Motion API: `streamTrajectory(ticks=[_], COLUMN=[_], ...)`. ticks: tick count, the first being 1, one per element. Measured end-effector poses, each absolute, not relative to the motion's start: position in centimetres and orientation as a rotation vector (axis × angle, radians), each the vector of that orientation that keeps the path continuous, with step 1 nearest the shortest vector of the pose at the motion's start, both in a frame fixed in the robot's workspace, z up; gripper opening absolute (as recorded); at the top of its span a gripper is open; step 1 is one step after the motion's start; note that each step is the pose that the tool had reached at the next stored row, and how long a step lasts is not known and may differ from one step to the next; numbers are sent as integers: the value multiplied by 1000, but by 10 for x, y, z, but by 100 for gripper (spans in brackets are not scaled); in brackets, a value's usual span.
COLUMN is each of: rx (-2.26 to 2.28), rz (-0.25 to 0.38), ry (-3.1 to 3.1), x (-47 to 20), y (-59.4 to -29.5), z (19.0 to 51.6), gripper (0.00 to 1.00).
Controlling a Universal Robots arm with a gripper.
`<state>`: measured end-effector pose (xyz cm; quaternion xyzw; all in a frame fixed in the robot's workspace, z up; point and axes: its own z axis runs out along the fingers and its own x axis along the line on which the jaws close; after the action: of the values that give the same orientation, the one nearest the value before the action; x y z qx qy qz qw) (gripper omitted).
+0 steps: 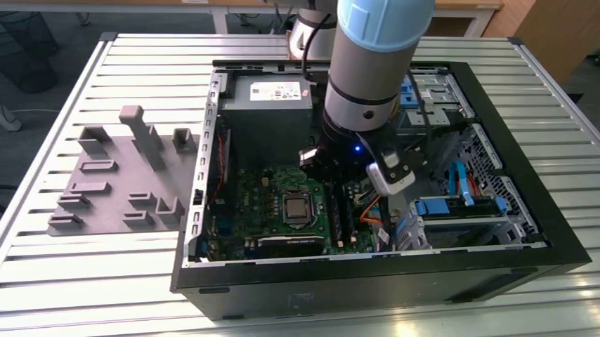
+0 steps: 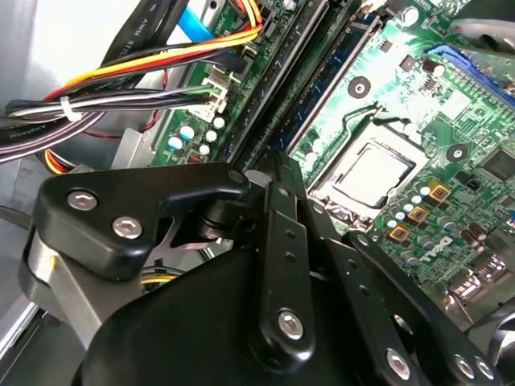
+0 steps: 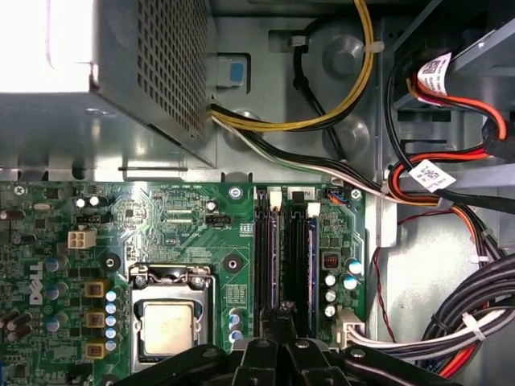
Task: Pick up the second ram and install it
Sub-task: 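Press down the second ram until it locks into place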
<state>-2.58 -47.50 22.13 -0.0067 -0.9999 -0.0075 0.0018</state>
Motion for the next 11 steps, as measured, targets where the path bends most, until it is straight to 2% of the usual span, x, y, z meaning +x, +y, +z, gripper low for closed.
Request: streamTrajectory(ticks=[11], rx=[-21], rz=[-20], ry=[-3137], x=[-26], y=[-475], z=[215], gripper=[11])
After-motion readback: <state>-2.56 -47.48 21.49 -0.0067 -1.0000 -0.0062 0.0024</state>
